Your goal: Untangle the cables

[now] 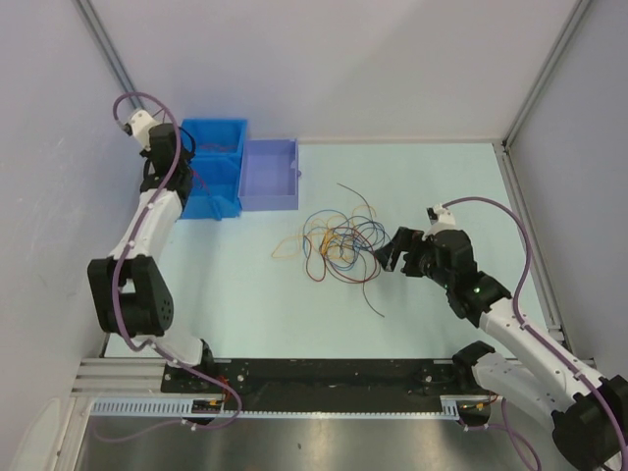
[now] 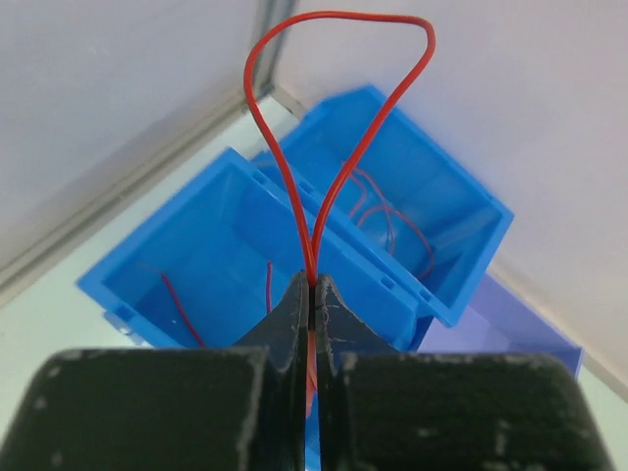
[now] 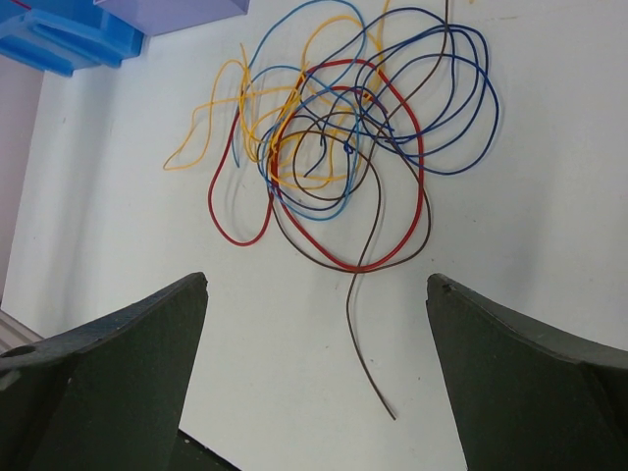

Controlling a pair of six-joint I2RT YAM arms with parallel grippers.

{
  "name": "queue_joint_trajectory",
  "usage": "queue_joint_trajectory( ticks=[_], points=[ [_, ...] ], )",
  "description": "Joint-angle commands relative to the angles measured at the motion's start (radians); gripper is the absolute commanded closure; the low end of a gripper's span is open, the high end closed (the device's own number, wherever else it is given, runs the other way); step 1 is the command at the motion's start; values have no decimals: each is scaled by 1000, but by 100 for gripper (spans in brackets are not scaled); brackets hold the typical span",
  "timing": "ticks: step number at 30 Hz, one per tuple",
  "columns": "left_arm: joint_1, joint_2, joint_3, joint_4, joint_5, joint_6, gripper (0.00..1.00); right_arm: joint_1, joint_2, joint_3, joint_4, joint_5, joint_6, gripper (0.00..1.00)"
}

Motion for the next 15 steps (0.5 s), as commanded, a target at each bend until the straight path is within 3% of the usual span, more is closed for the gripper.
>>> queue_joint_trajectory(
  ticks=[1,6,11,15],
  points=[
    [7,124,132,-62,112,-55,100,-1,8,-1,43,-5,-11,2],
    [21,245,229,-201,179,-125,100,0,10,-3,41,-2,-11,2],
    [69,270,146,-128,394,-254,100,0,13,-15,51,1,-13,2],
    [73,299,146,-157,402,-288,100,-3,24,-15,58,-7,-18,2]
  ],
)
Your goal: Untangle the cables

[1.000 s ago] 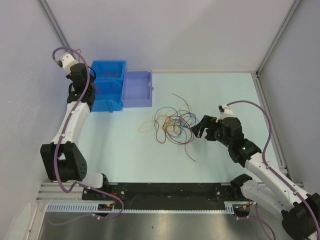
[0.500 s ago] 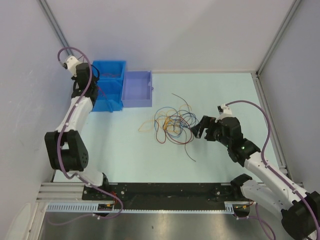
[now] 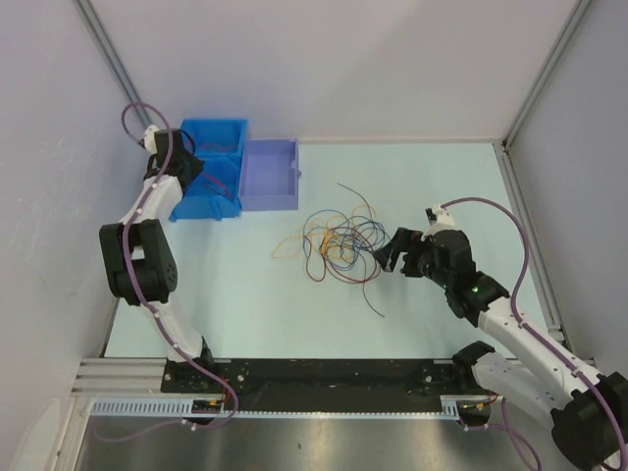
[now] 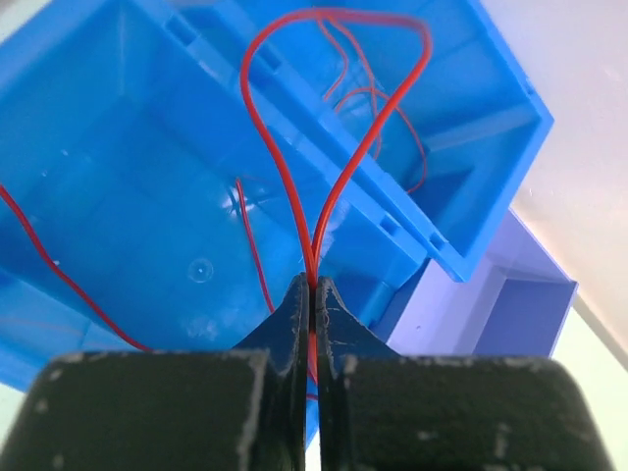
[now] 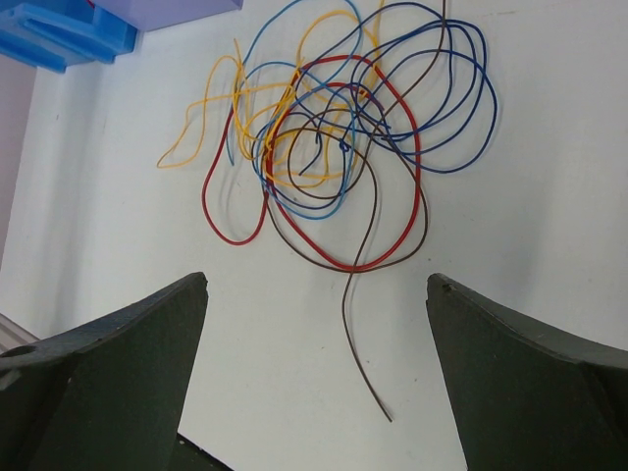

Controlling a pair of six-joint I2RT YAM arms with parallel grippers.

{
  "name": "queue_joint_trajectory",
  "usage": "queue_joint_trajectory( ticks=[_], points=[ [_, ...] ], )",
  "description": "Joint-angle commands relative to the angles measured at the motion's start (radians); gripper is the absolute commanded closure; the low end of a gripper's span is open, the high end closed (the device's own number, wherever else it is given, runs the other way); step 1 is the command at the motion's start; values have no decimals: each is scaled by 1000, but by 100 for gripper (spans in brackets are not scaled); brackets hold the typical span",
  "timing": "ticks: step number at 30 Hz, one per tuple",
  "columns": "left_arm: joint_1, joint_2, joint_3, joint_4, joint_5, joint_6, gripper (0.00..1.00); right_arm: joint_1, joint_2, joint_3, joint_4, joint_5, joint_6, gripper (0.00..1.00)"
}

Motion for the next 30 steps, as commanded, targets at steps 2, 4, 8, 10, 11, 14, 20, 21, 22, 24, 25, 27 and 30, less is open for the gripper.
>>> queue_joint_trajectory(
  ticks=[2,4,8,10,11,14,20,21,22,24,25,27,30],
  points=[
    [15,7,-16,-35,56,-114,100,-3,8,-5,40,-7,-15,2],
    [16,-8,-22,-69,-18,-147,100,-3,9,-5,38,-2,-18,2],
    [13,-79,-50,-153,-116,-210,100,-3,12,-8,46,-2,-18,2],
    [5,-103,-70,-152,-144,-223,100,-3,22,-13,55,-7,-15,2],
    [7,-116,-82,-161,-148,-232,100,-3,25,-11,63,-13,-12,2],
    [4,-150,-101,-165,-161,-238,100,-3,38,-13,75,-25,-9,2],
    [2,-125,-90,-188,-147,-257,100,-3,46,-13,78,-24,-7,3],
    [2,-117,-90,-180,-136,-255,100,-3,46,-11,78,-25,-7,3],
    [4,-96,-88,-169,-124,-255,100,-3,46,-13,76,-25,-7,2],
    [5,-71,-59,-192,-96,-264,100,-3,45,-14,73,-20,-7,2],
    [4,-62,-53,-200,-89,-275,100,-3,45,-14,69,-19,-7,2],
    [2,-70,-84,-165,-44,-295,100,-4,45,-13,67,-17,-9,3],
    [10,-68,-107,-131,12,-324,100,-3,45,-16,66,-16,-12,2]
  ],
)
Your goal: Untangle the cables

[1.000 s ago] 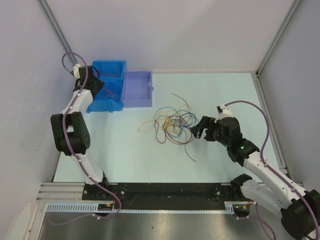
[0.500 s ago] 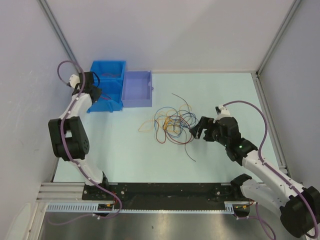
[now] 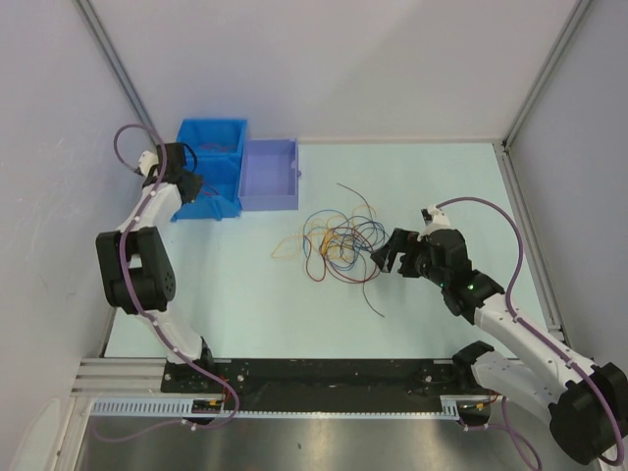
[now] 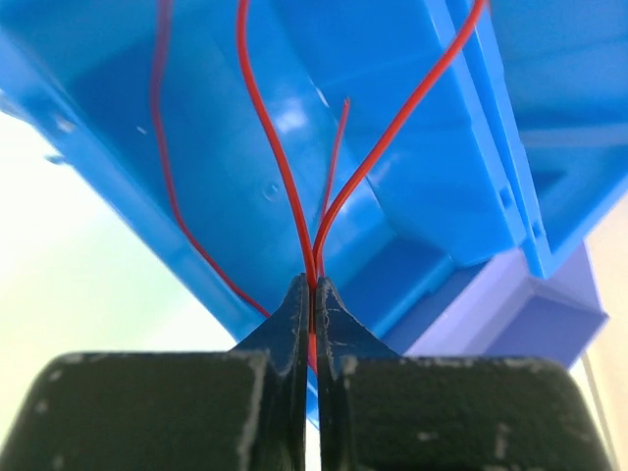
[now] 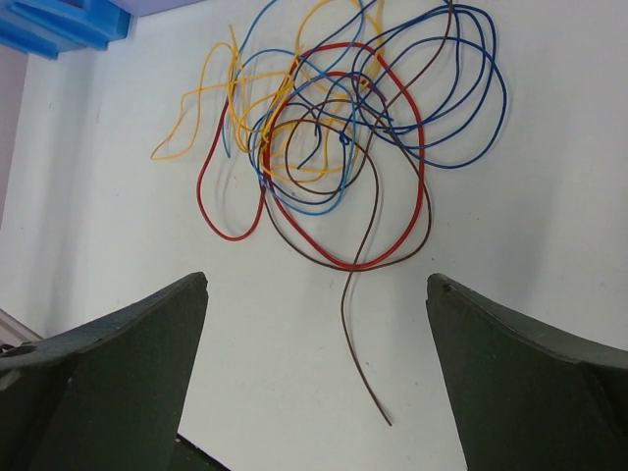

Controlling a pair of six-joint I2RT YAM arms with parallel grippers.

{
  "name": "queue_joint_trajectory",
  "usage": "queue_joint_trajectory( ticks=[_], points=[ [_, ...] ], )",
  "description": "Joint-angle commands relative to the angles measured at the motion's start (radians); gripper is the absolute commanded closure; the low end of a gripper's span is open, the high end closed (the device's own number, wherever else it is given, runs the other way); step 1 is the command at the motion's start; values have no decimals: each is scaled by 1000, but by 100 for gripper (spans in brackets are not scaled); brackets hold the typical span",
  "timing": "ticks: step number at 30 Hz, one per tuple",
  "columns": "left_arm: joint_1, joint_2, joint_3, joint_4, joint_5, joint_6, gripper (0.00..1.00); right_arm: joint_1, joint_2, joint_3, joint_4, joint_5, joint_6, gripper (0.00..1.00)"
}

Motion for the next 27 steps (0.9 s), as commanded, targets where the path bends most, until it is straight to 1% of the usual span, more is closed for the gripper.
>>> queue_joint_trajectory(
  ticks=[1,3,5,12,15,18,23,24,25,27],
  points=[
    [0,1,-10,41,99,-67,100,-3,-3,-6,29,5,-11,3],
    [2,-1,-27,45,131,-84,100,-4,0,-8,29,7,-11,2],
    [2,-14,-71,95,167,-110,100,-4,3,-11,37,7,-12,3],
    [5,-105,-146,149,124,-148,100,-4,23,-12,48,5,-20,2],
    [11,-119,-148,165,129,-153,100,-4,26,-14,51,5,-21,2],
    [17,-99,-120,165,136,-144,100,-4,30,-15,52,4,-23,3],
    [17,-74,-96,221,167,-122,99,-6,30,-15,49,7,-25,2],
    [19,-76,-94,228,167,-124,96,-6,30,-15,49,7,-25,2],
    [19,-77,-94,241,170,-124,82,-6,30,-14,48,7,-26,2],
    [19,-85,-93,275,187,-90,59,-6,33,-15,48,7,-25,2]
  ],
)
